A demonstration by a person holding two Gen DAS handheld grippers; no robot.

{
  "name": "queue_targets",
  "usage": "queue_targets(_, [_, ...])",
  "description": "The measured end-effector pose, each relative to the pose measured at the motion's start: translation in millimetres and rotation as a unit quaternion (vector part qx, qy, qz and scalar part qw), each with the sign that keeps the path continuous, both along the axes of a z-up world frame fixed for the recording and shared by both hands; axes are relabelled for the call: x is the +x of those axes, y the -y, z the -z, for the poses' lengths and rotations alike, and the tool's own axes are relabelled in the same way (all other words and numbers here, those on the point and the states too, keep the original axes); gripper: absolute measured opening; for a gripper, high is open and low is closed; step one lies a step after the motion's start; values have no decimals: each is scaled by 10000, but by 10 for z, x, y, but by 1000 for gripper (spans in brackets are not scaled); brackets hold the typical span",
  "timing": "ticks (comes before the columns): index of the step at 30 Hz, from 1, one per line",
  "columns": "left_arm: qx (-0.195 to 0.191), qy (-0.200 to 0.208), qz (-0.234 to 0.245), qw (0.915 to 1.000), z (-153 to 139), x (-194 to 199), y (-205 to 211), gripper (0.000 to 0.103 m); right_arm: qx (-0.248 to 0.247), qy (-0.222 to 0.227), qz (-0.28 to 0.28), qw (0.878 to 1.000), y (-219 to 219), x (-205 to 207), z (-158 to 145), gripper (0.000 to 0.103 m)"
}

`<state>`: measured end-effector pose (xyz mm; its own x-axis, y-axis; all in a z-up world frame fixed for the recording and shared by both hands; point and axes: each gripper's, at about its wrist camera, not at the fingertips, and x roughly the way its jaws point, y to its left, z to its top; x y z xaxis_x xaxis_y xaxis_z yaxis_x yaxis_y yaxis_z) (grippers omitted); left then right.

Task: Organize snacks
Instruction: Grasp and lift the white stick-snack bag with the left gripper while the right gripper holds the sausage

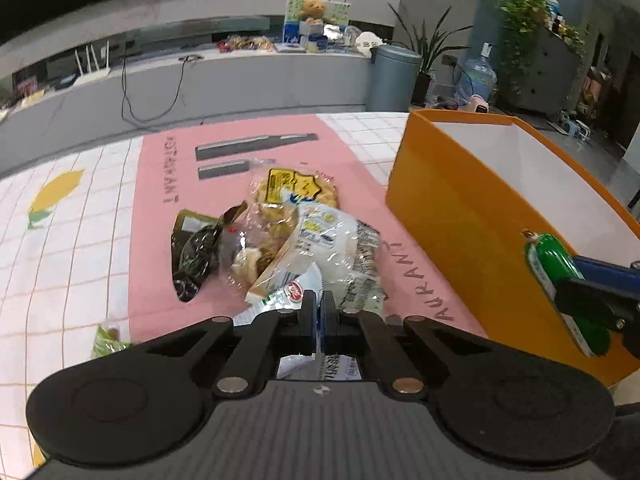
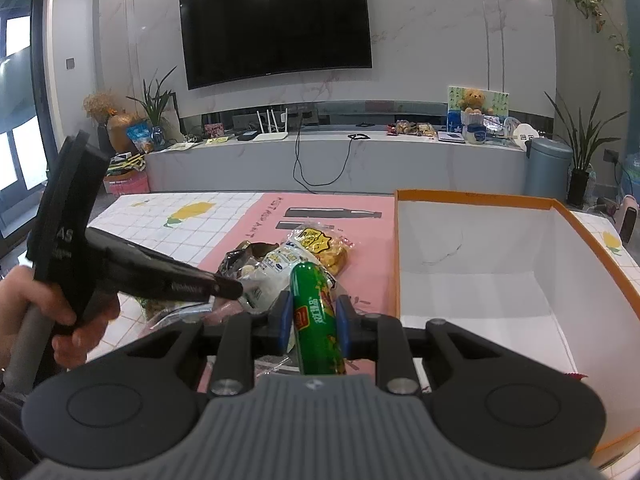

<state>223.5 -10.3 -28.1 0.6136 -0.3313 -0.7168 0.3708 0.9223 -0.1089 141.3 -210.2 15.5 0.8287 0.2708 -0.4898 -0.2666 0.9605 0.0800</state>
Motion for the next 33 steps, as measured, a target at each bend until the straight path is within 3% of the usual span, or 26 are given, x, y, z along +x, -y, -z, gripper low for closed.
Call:
queue_targets(15, [176,143,-66,9997,-67,-125,-19,0,-70,36,-27,10000,9,23,-17,21])
queue_targets(27, [-548,490,-332,9967,-606,-512,-381,0,-112,97,-62,9999,-42,-41,5,21])
queue_targets(33, [-572,346,-700,9953,-641,-470,-615,0,-176,63,-85,9998,-48,-7,11,21])
